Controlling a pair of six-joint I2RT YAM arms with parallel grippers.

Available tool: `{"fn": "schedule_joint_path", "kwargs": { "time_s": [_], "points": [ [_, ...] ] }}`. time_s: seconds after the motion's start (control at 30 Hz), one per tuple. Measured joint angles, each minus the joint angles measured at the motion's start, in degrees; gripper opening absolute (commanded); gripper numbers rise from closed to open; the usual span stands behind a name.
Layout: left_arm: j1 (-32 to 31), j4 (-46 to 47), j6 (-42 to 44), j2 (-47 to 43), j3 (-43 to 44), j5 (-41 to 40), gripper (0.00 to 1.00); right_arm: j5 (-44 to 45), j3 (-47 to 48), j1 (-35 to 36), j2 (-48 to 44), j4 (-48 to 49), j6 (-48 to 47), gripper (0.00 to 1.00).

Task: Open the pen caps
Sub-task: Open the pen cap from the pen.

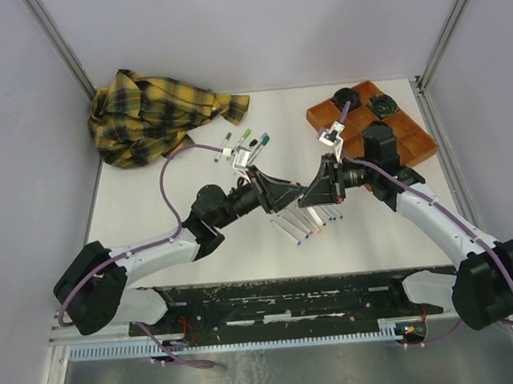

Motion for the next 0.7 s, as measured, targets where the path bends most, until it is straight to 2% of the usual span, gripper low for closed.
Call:
{"fn": "schedule_joint_path", "kwargs": {
  "time_s": [0.27,0.37,0.43,0.47,0.53,0.7],
  "points": [
    [0.04,4.22,-3.04,2.54,0.07,1.84,0.30,-0.13,0.52,0.37,0.37,-3.17,-2.25,0.02],
    [0.07,4.57,-3.69,2.62,0.07,1.97,0.18,-0.48,0.74,0.39,0.37,-3.63,-2.62,0.02],
    [0.13,5.01,-4.07,2.73,0.07,1.99,0.06,-0.59,0.92,0.48,0.37,-3.67,-2.95,0.03],
    [0.15,5.18,-4.31,2.75,0.07,1.99,0.03,-0.66,1.03,0.48,0.39,-3.67,-3.13,0.04],
    [0.17,5.53,-4.55,2.82,0.07,1.97,0.03,-0.74,1.25,0.48,0.39,-3.87,-3.23,0.10],
    [0.17,5.95,-4.57,2.80,-0.24,1.36,0.03,-0.70,1.40,0.70,0.50,-4.26,-3.56,0.29]
  ]
}}
